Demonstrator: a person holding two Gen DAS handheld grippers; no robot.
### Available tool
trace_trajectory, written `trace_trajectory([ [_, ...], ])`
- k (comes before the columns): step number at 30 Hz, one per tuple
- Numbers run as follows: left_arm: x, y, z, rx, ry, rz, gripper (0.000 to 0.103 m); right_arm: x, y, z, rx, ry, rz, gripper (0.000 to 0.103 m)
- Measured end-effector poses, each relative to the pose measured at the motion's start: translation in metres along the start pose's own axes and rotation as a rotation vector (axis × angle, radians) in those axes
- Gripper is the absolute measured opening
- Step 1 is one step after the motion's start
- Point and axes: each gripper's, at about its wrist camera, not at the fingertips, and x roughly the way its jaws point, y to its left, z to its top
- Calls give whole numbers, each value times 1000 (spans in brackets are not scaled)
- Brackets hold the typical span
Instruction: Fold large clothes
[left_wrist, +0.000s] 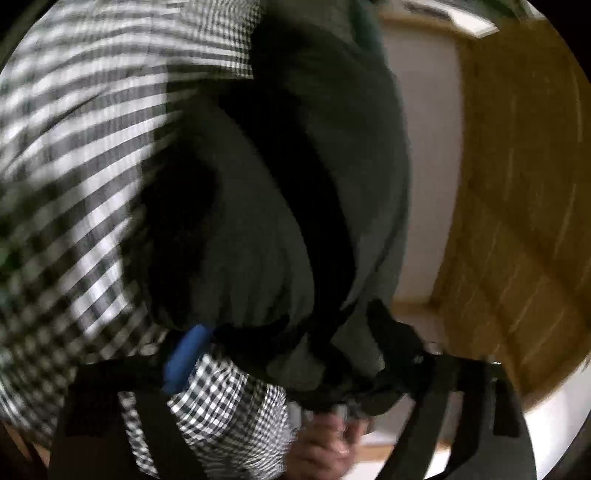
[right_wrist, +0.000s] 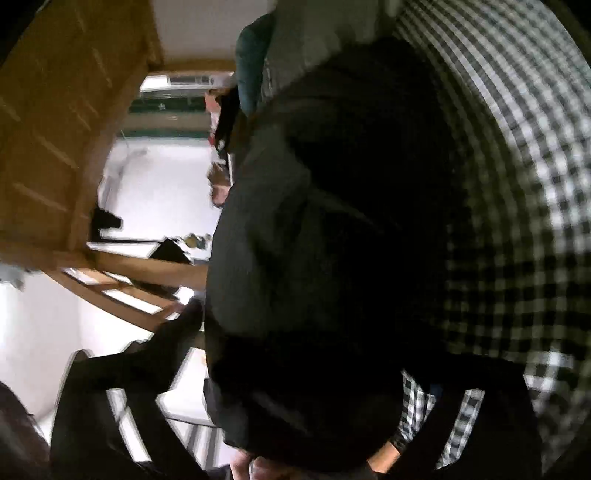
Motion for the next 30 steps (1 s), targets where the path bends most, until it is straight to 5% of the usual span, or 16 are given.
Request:
trace_trajectory([
  [4,-6,6,-3,-2,-69,-12,97,9,-36,2,57,-73,76,101],
  [10,-21,-7,5,-30,-1,7,97,10,-37,7,35,-25,91,95],
  [16,-62,-64,41,201,14,5,97,7,-35,3,-58,-4,65,79],
  [20,-33,-119,99,425,141,12,97,7,-40,5,-48,10,74,80],
  [22,-4,-133,137,532,204,116,97,7,-41,6,-44,15,75,81],
  [26,83,-105,166,585,630,296,97,7,-50,5,-24,43,89,89],
  [30,94,-80,173,586,659,296,99,5,-48,10,-45,101,49,92],
])
